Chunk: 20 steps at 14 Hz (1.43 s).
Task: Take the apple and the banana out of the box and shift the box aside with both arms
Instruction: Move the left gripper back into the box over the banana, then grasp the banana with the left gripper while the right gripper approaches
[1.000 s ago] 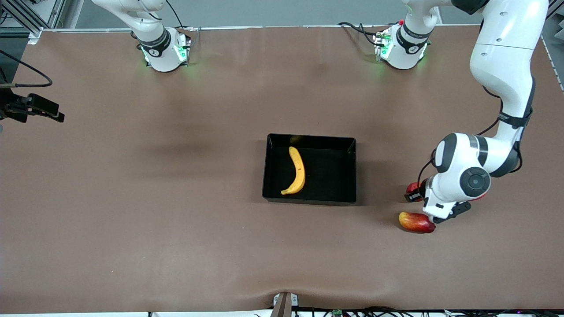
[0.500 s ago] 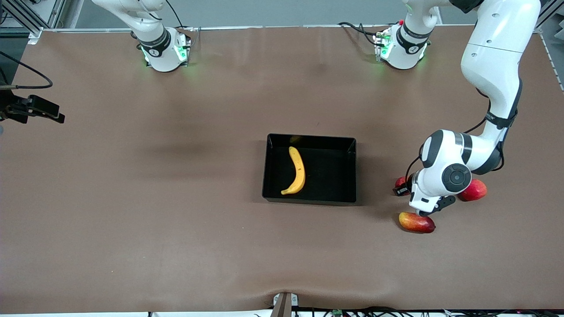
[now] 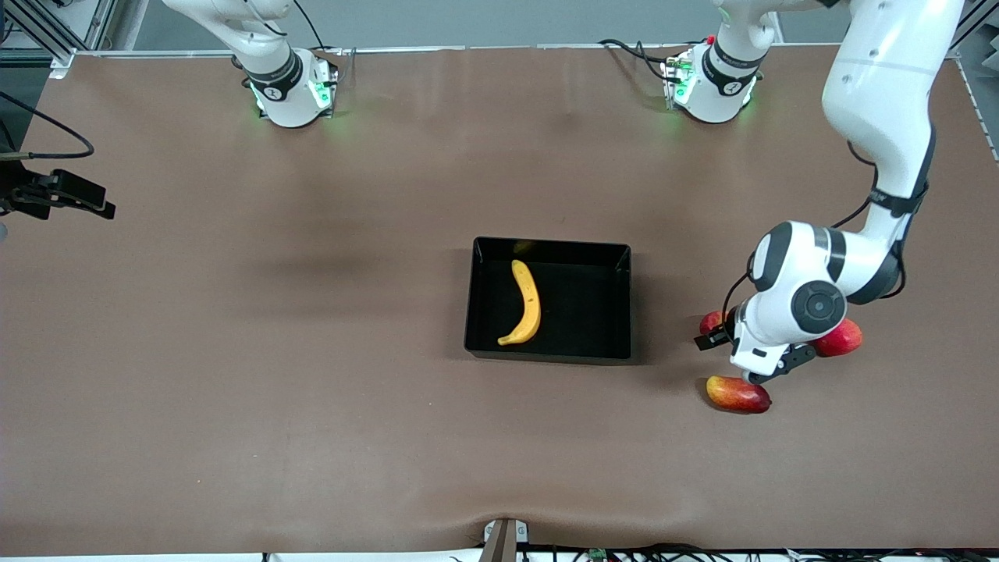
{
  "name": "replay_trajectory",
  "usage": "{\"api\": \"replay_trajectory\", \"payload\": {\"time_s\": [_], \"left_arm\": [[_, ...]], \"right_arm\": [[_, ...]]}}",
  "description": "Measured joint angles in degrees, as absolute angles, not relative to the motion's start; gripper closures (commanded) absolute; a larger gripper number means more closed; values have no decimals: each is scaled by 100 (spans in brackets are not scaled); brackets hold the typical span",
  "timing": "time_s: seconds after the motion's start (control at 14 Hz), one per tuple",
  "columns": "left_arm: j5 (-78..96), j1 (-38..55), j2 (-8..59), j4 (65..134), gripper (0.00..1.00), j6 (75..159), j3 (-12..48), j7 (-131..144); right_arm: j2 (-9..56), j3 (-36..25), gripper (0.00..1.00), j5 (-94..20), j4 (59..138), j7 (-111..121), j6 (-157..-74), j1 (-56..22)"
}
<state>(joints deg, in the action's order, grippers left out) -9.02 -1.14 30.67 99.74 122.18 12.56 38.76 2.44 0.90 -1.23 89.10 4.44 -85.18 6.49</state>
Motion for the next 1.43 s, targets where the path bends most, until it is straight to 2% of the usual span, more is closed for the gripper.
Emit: {"api": "replay_trajectory", "payload": {"time_s": [0.21,0.36,0.5,0.71,1.0,1.43], "left_arm": [[-902,-79,2690,9550,0,11506,1688,3876],[-902,173,2644,9251,0,11345,1857,3877],[-916,670,2710,9034,0,11344,1866,3880],[-1030,1473,3152,8626,0,11384,1843,4184],[-1333,2157,3918,8367,0,11936,1824,4608],[-1357,2464,4646,8312,0,13107,1814,4637]], "right_arm": [[399,102,0,-135,8915,445,-8518,640],[622,115,0,-162,8917,447,-8646,631],[877,139,0,-180,8918,452,-8858,577],[1325,159,0,-469,8938,441,-9302,337],[1596,140,0,-654,8935,400,-9405,214],[1607,110,0,-681,9110,359,-9403,233]]}}
